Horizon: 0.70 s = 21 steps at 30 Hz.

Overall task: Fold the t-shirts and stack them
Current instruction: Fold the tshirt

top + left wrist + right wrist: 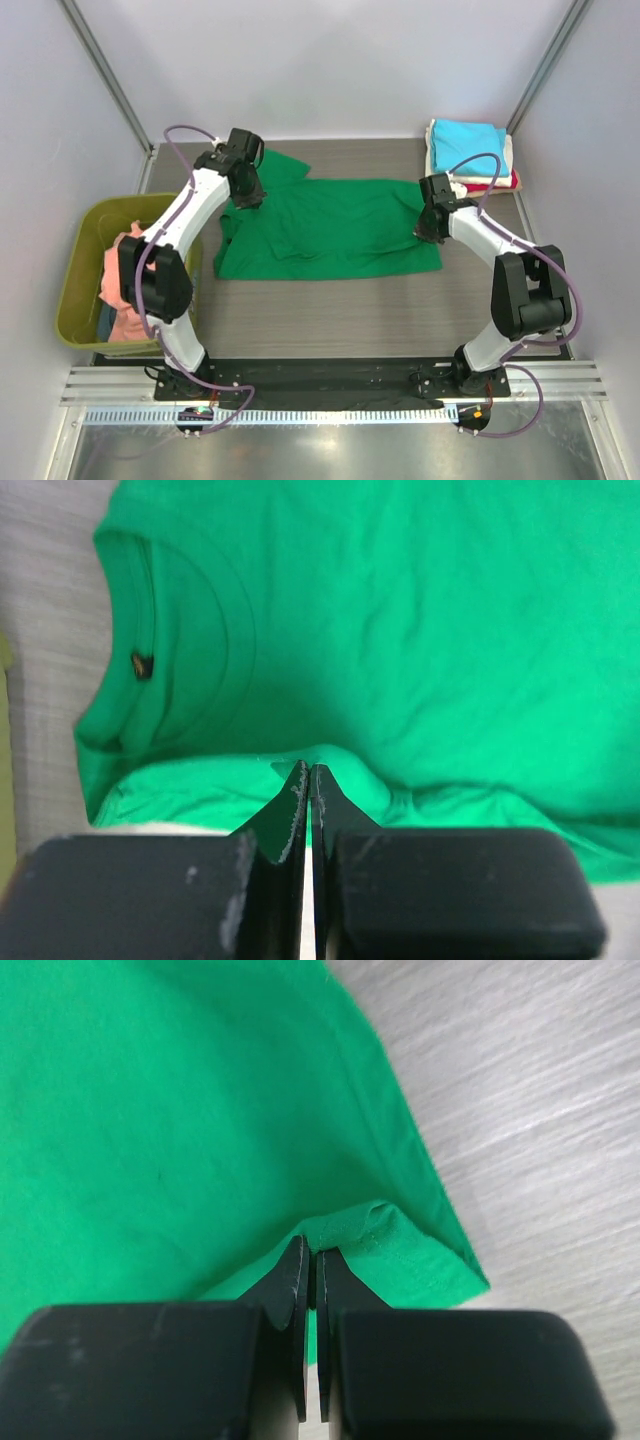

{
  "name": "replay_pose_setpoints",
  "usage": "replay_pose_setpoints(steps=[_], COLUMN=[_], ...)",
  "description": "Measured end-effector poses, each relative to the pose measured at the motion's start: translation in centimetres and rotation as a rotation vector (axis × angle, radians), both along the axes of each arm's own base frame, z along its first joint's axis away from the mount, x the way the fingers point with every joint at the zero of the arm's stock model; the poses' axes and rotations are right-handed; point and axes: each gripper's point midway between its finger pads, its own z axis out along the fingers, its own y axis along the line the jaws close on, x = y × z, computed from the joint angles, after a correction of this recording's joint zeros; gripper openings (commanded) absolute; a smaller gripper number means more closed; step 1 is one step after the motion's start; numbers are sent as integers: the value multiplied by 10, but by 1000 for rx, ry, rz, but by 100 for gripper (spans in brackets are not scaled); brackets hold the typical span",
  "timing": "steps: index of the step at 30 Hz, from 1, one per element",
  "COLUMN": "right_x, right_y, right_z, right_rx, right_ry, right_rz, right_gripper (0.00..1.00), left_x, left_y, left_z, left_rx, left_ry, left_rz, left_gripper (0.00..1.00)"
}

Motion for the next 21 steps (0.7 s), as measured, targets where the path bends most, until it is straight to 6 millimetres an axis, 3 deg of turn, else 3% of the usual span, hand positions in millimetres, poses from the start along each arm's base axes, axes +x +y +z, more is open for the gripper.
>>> replay_pose_setpoints(steps=[11, 21], right_x=[12, 17], right_y=[-18, -22], right_z=[-19, -18], right_rx=[7, 19], right_ry=[42, 27], right_rz=[-44, -56], right_gripper=[1, 1], left_x=[50, 38], left_y=[16, 33], left_z=[-21, -21], left_rx=[67, 116], left_ry=[66, 80], left_rz=[50, 78], left_gripper=[0, 0])
